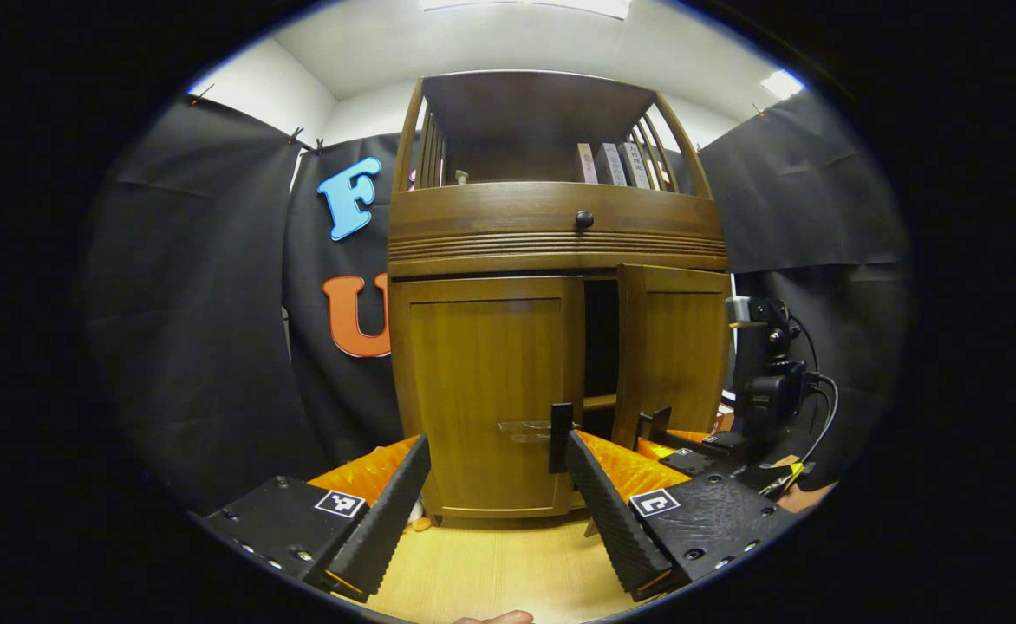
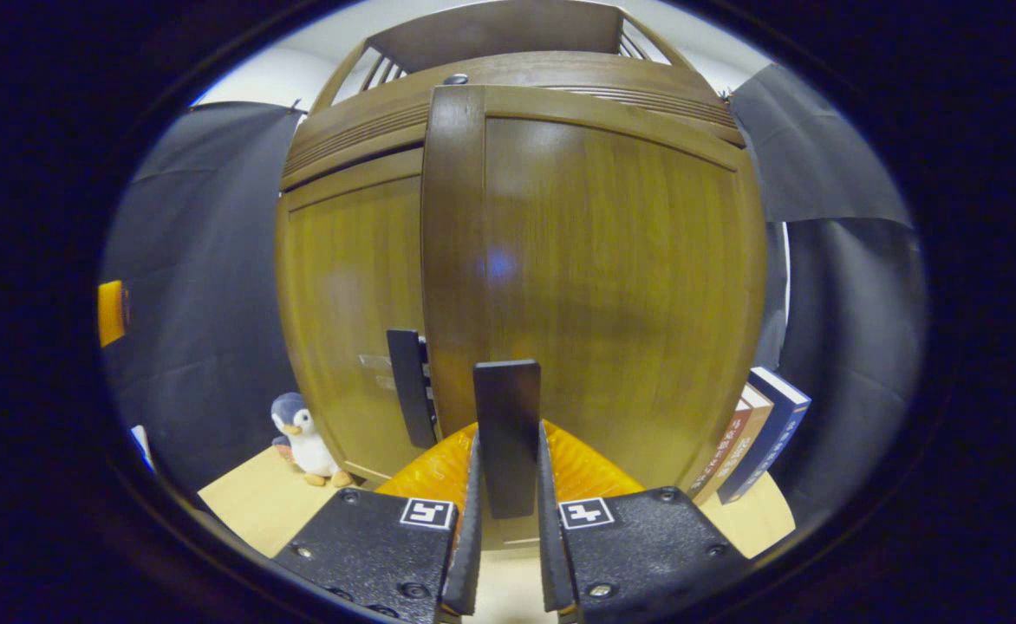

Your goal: Open the right door of the double-door shoe cabinet with the right hand, and open the left door with the left hand.

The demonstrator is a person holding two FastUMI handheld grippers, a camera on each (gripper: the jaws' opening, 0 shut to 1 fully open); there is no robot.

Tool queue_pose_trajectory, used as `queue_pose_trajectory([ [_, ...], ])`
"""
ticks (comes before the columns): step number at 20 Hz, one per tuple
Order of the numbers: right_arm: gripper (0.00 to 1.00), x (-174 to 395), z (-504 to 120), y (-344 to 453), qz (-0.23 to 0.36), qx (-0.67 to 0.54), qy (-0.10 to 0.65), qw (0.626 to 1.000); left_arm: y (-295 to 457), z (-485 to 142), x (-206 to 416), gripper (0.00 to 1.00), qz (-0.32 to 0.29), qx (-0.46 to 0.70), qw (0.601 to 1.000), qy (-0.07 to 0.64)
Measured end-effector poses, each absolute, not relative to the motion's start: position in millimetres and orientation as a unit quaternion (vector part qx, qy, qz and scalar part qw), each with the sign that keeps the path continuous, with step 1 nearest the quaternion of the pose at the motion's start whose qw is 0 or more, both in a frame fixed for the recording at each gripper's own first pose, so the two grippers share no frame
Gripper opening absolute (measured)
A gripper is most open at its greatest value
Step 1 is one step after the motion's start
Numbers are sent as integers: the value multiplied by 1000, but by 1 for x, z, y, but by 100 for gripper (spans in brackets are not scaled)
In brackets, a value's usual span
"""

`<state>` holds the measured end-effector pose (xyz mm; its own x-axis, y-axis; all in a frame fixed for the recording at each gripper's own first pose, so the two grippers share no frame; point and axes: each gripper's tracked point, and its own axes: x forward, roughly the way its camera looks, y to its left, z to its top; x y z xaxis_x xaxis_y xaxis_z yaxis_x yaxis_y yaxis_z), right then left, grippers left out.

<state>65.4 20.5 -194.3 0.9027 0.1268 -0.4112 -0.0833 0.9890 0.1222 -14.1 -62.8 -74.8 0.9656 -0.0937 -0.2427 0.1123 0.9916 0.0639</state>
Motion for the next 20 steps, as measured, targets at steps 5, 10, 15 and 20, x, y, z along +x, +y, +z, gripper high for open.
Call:
queue_pose_trajectory([
  [5, 31, 32, -187, 3, 61, 61, 228, 970, -80, -83, -12, 95, -70, 33, 988, 134],
  [10, 29, 1, -183, -20, 47, 76, 246, 965, -106, -91, -9, 95, -99, 30, 984, 145],
  [15, 27, -19, -179, -40, 30, 91, 254, 963, -138, -97, -10, 95, -139, 24, 978, 152],
  [20, 25, -39, -177, -64, 22, 89, 254, 963, -166, -103, -7, 95, -170, 17, 973, 158],
])
